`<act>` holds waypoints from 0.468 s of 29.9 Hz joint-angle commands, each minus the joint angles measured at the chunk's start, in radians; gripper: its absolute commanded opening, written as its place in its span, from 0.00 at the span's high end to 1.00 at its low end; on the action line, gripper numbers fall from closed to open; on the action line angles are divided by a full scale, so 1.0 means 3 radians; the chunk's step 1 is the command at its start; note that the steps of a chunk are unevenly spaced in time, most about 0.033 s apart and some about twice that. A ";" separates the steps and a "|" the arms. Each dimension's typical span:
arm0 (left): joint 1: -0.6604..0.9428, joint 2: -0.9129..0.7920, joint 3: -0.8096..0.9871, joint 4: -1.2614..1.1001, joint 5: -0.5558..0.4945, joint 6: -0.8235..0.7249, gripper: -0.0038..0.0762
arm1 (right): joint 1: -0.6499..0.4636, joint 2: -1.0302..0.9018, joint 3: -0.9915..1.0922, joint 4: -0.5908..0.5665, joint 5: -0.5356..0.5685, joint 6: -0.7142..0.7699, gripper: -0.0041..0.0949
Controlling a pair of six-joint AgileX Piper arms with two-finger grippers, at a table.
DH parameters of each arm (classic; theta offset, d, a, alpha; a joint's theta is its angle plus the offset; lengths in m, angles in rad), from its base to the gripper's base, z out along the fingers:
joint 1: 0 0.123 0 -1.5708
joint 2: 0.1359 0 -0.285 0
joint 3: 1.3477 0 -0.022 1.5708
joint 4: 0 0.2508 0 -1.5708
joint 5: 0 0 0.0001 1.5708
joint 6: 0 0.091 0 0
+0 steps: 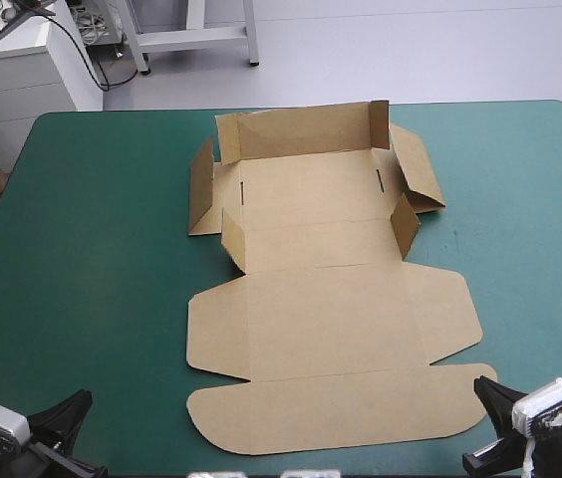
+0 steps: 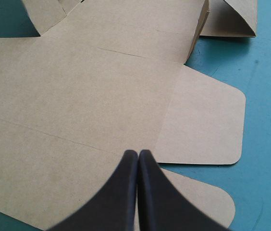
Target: Fold the box
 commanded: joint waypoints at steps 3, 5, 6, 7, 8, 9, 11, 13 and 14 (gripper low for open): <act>0.0010 -0.0007 -0.0068 -0.0068 -0.0251 -0.0019 0.96 | -0.0004 0.0043 -0.0080 0.0039 -0.0222 -0.0021 0.98; 0.0010 -0.0007 -0.0068 -0.0068 -0.0251 -0.0019 0.96 | -0.0004 0.0043 -0.0080 0.0039 -0.0222 -0.0021 0.98; 0.0010 -0.0007 -0.0068 -0.0068 -0.0251 -0.0019 0.96 | -0.0004 0.0043 -0.0080 0.0039 -0.0222 -0.0021 0.98; 0.0010 -0.0007 -0.0068 -0.0068 -0.0251 -0.0019 0.96 | -0.0004 0.0043 -0.0080 0.0039 -0.0222 -0.0021 0.98; 0.0010 -0.0007 -0.0068 -0.0068 -0.0251 -0.0019 0.96 | -0.0004 0.0043 -0.0080 0.0039 -0.0222 -0.0021 0.98; 0.0010 -0.0007 -0.0068 -0.0068 -0.0251 -0.0019 0.96 | -0.0004 0.0043 -0.0080 0.0039 -0.0222 -0.0021 0.98; 0.0010 -0.0007 -0.0068 -0.0069 -0.0251 -0.0019 0.96 | -0.0004 0.0043 -0.0080 0.0033 -0.0222 -0.0021 0.98; 0.0010 -0.0007 -0.0068 -0.0069 -0.0251 -0.0019 0.96 | -0.0004 0.0043 -0.0072 0.0025 -0.0235 -0.0025 0.97; 0.0010 -0.0007 -0.0068 -0.0069 -0.0251 -0.0019 0.96 | -0.0004 0.0043 -0.0071 0.0025 -0.0241 -0.0041 0.96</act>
